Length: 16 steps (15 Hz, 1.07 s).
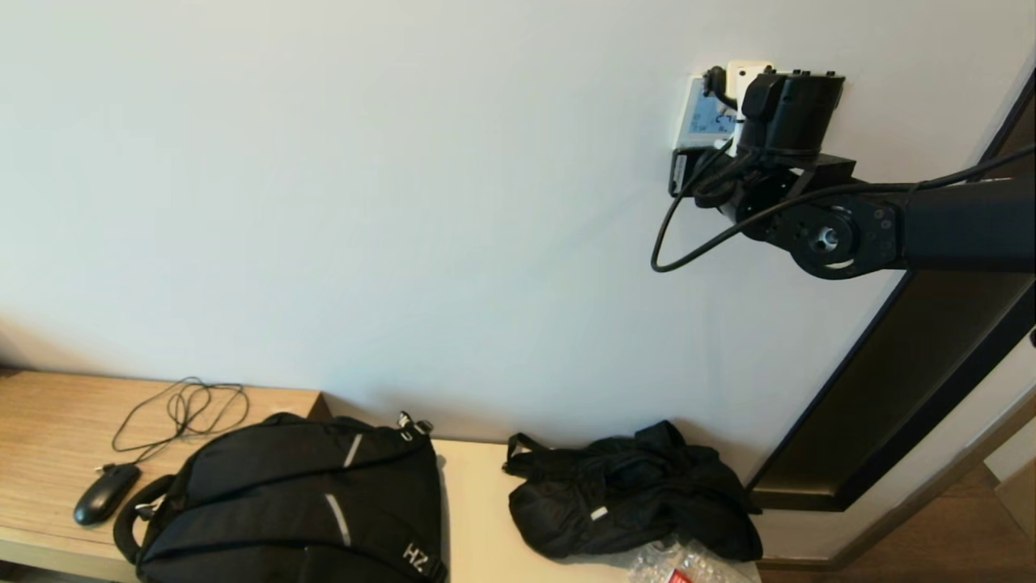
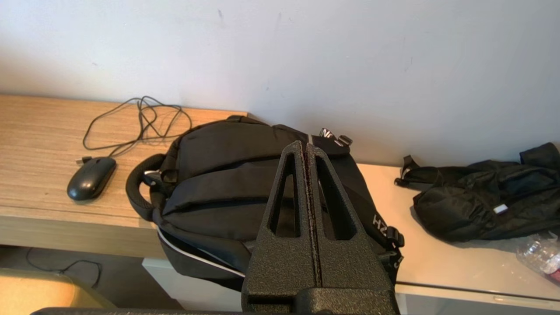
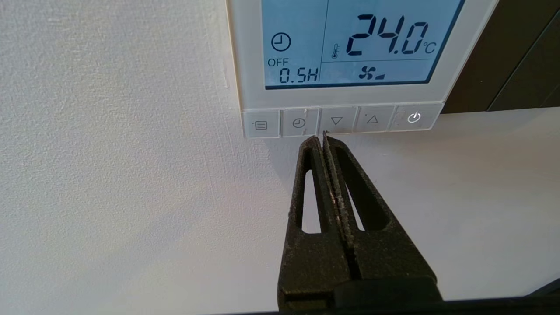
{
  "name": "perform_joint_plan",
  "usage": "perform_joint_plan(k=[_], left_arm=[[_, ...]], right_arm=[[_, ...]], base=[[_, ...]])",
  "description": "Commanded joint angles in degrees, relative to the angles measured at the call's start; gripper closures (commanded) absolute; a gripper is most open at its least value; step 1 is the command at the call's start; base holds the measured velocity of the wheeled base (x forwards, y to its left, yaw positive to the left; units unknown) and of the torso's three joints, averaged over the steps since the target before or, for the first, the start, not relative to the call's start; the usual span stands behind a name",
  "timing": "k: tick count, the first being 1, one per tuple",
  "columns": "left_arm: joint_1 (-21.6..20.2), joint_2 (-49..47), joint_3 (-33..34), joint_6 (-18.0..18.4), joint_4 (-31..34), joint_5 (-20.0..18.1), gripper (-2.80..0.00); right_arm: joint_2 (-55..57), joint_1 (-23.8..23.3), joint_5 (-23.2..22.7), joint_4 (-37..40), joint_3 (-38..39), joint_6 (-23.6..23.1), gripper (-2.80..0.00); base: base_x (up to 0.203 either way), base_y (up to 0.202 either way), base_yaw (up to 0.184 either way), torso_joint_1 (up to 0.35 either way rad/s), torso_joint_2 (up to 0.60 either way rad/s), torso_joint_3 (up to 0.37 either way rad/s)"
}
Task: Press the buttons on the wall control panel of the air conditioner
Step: Press the temperature decrease button
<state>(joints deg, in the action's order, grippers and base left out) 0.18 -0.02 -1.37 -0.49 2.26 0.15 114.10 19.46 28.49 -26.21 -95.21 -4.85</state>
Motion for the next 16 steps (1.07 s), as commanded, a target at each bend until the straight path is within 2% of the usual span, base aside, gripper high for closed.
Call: perform_joint_plan(k=[1,16], left_arm=[[0.0,0.0,0.0,0.0,0.0,0.0,0.00],[0.0,0.0,0.0,0.0,0.0,0.0,0.00]], right_arm=[[0.2,0.1,0.2,-0.2,-0.4,-0.1,0.00],[2.4,0.1,0.2,0.3,-3.1,-0.1,0.00]], base=[[0.000,0.000,0.000,0.000,0.00,0.000],[0.000,0.000,0.000,0.000,0.00,0.000]])
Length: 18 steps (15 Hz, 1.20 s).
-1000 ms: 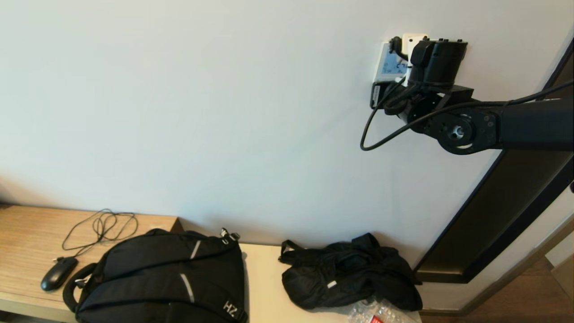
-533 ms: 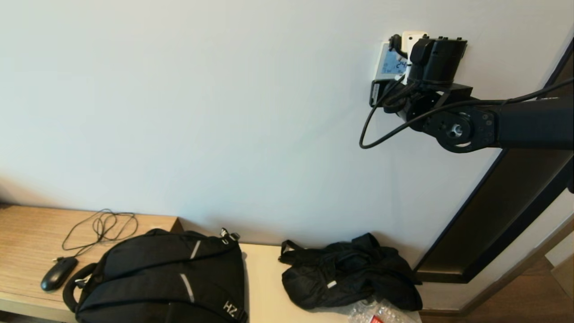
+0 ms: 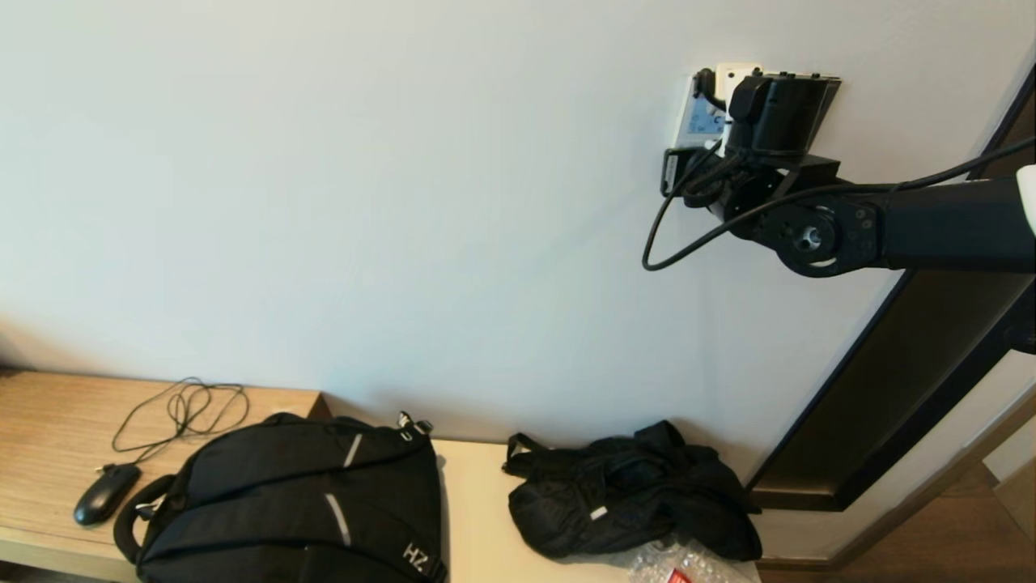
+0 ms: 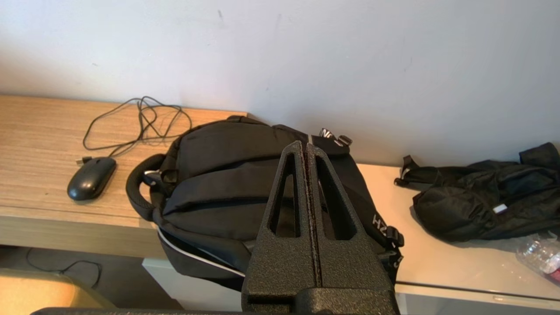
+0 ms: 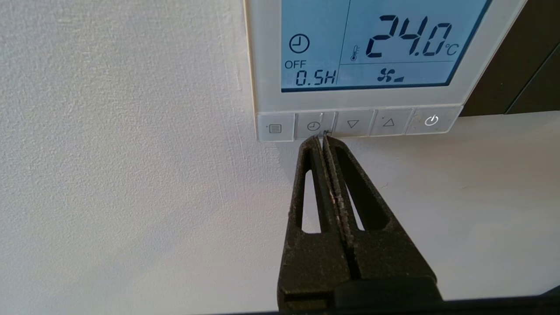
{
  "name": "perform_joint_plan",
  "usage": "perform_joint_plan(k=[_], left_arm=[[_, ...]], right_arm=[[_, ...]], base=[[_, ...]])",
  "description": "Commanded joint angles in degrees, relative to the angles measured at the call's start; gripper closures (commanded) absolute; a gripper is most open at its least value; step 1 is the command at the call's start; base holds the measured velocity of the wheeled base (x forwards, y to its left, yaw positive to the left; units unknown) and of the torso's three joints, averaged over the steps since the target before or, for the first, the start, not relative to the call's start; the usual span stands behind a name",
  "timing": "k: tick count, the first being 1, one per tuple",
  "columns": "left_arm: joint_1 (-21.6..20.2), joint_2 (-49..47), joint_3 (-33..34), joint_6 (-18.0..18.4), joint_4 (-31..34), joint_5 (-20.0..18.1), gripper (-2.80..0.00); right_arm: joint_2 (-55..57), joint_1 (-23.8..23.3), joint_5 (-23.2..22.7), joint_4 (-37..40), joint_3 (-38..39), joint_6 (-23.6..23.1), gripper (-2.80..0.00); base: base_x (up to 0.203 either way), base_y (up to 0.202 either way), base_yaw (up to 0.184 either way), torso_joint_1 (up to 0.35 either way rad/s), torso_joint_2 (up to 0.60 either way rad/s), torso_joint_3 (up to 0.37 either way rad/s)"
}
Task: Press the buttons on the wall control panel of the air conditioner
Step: Press the temperature decrease button
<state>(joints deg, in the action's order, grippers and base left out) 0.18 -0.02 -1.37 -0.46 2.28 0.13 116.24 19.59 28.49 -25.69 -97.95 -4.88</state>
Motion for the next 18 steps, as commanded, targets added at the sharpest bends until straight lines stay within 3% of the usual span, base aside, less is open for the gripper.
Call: perform_joint_plan(k=[1,13,18], left_arm=[[0.0,0.0,0.0,0.0,0.0,0.0,0.00],[0.0,0.0,0.0,0.0,0.0,0.0,0.00],[0.0,0.0,0.0,-0.1,0.0,0.0,0.00]], right_arm=[[0.1,0.1,0.2,-0.2,-0.5,0.0,0.00],[-3.6,0.8,0.2,-2.7,5.9,0.0,0.00],[-2.8,0.6,0.2,-2.2,4.1,-0.3,0.00]], base=[[0.000,0.000,0.000,0.000,0.00,0.000],[0.000,0.000,0.000,0.000,0.00,0.000],[0.000,0.000,0.000,0.000,0.00,0.000]])
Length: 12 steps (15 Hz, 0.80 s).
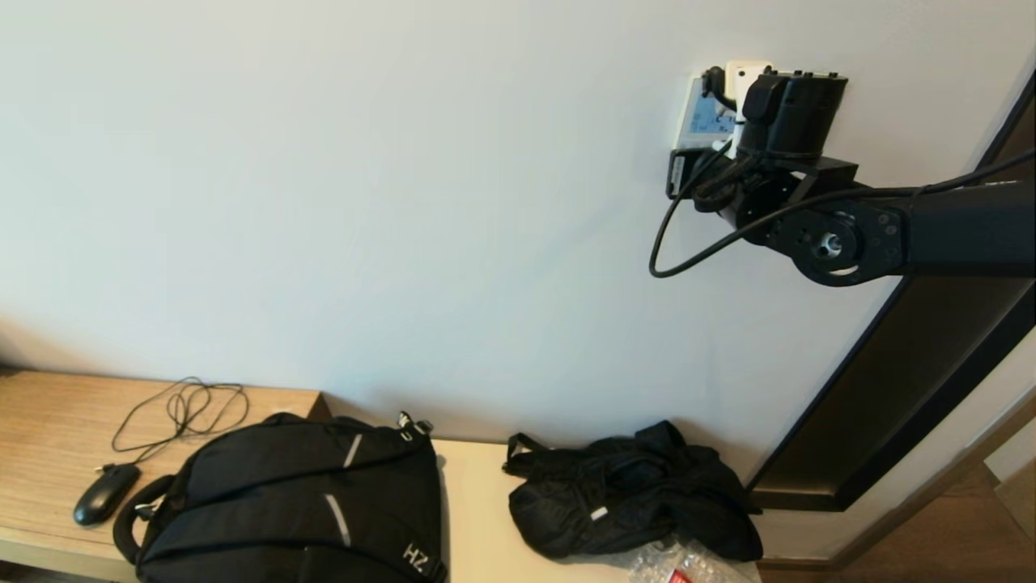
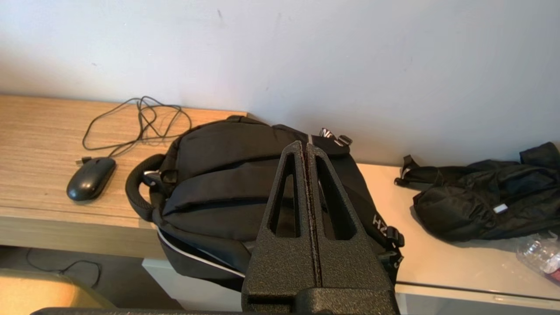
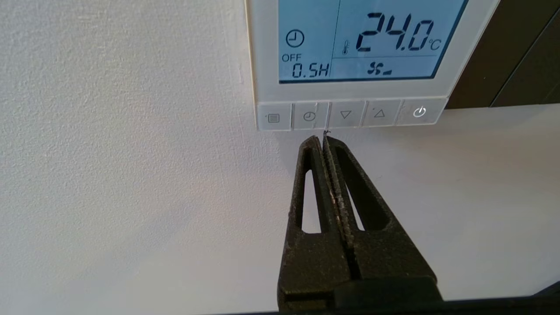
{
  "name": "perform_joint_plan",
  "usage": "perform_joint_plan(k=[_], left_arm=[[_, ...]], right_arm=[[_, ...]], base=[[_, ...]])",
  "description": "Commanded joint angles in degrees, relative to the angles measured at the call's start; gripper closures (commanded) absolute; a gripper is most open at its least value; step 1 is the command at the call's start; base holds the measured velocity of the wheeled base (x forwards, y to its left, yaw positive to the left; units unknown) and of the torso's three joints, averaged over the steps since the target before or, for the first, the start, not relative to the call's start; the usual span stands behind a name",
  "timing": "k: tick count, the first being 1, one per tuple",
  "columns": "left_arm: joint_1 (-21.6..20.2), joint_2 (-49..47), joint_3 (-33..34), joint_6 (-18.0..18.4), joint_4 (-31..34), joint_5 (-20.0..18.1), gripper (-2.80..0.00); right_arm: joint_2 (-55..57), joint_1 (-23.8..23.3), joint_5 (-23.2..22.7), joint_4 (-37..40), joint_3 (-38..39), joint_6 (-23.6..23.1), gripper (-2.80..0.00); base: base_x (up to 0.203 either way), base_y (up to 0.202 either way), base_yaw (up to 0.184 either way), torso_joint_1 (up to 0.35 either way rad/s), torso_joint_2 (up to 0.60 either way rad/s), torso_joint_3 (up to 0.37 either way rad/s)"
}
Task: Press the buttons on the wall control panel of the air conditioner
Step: Press the temperature decrease button
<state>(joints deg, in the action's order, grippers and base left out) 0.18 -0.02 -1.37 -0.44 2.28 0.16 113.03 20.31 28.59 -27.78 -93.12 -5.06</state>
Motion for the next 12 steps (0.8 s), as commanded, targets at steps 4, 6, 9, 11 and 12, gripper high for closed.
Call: perform_joint_plan(k=[4,6,9,11,12], left_arm=[[0.0,0.0,0.0,-0.1,0.0,0.0,0.00],[0.0,0.0,0.0,0.0,0.0,0.0,0.00],[0.0,0.0,0.0,-0.1,0.0,0.0,0.00],[0.0,0.0,0.0,-0.1,0.0,0.0,0.00],[0.0,0.0,0.0,-0.1,0.0,0.0,0.00]], right_arm=[[1.2,-0.2,0.1,0.0,-1.5,-0.2,0.00],[1.8,-0.4,0.1,0.0,-2.1,-0.2,0.00],[2.6,-0.4,0.1,0.2,-3.5,-0.2,0.00],[3.0,-0.4,0.1,0.8,-4.2,-0.2,0.00],[3.1,-0.5,0.1,0.9,-4.4,-0.2,0.00]], base=[[0.000,0.000,0.000,0.000,0.00,0.000],[0.000,0.000,0.000,0.000,0.00,0.000],[0.000,0.000,0.000,0.000,0.00,0.000],[0.000,0.000,0.000,0.000,0.00,0.000],[0.000,0.000,0.000,0.000,0.00,0.000]])
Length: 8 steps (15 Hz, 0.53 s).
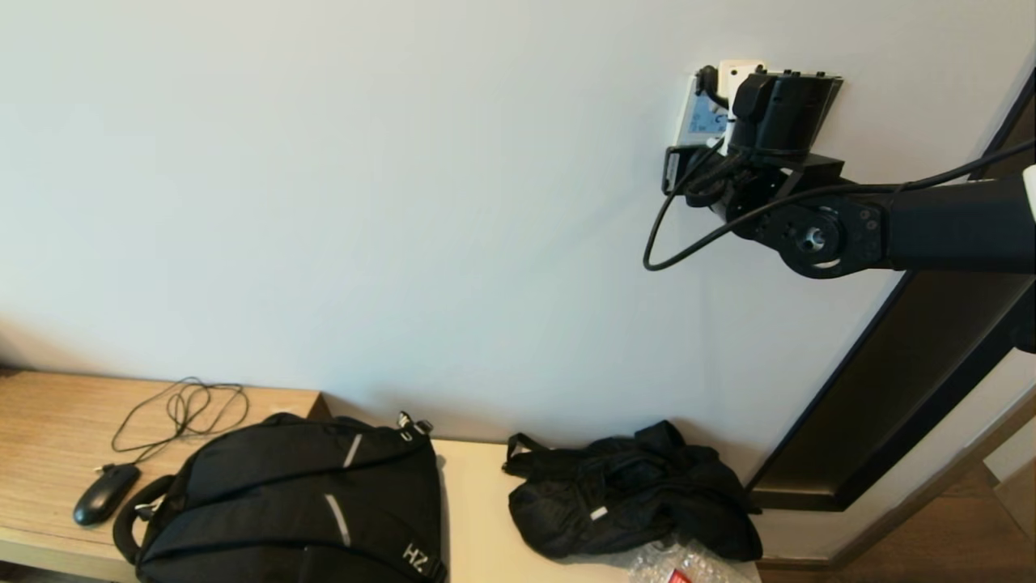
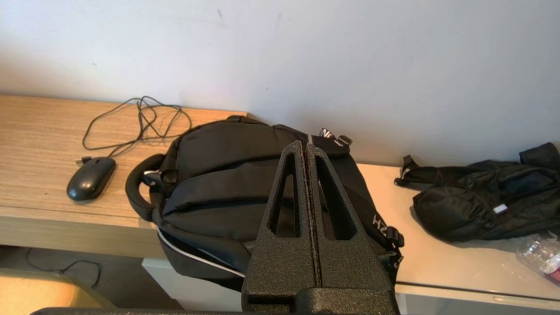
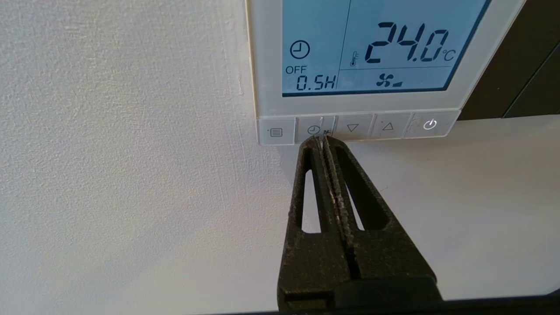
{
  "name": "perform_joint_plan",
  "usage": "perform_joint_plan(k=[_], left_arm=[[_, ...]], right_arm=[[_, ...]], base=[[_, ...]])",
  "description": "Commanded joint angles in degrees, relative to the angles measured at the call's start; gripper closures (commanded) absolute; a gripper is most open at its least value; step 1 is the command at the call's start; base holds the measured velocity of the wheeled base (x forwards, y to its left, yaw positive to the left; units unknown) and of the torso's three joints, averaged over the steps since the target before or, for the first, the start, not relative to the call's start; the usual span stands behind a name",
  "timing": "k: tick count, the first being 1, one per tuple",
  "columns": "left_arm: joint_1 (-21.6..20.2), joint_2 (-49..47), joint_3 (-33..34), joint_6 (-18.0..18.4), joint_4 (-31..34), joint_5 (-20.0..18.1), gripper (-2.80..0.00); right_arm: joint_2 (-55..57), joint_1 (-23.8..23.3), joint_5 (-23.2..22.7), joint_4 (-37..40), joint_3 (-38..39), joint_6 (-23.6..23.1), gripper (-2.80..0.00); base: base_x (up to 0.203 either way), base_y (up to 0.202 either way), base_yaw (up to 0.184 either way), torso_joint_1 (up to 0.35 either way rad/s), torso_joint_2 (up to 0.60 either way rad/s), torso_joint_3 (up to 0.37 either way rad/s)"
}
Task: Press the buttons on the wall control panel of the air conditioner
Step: Press the temperature decrease button
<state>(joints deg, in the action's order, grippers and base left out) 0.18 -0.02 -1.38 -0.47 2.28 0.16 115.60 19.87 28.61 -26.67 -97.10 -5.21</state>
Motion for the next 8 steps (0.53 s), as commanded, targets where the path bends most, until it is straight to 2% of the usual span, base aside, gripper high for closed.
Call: perform_joint_plan(k=[1,8], left_arm=[[0.0,0.0,0.1,0.0,0.0,0.0,0.00],[0.0,0.0,0.1,-0.1,0.0,0.0,0.00]], right_arm=[[0.5,0.0,0.1,-0.2,-0.4,-0.1,0.00],[-1.9,0.9,0.4,-0.8,2.2,0.0,0.00]], base=[[0.000,0.000,0.000,0.000,0.00,0.000],[0.000,0.000,0.000,0.000,0.00,0.000]])
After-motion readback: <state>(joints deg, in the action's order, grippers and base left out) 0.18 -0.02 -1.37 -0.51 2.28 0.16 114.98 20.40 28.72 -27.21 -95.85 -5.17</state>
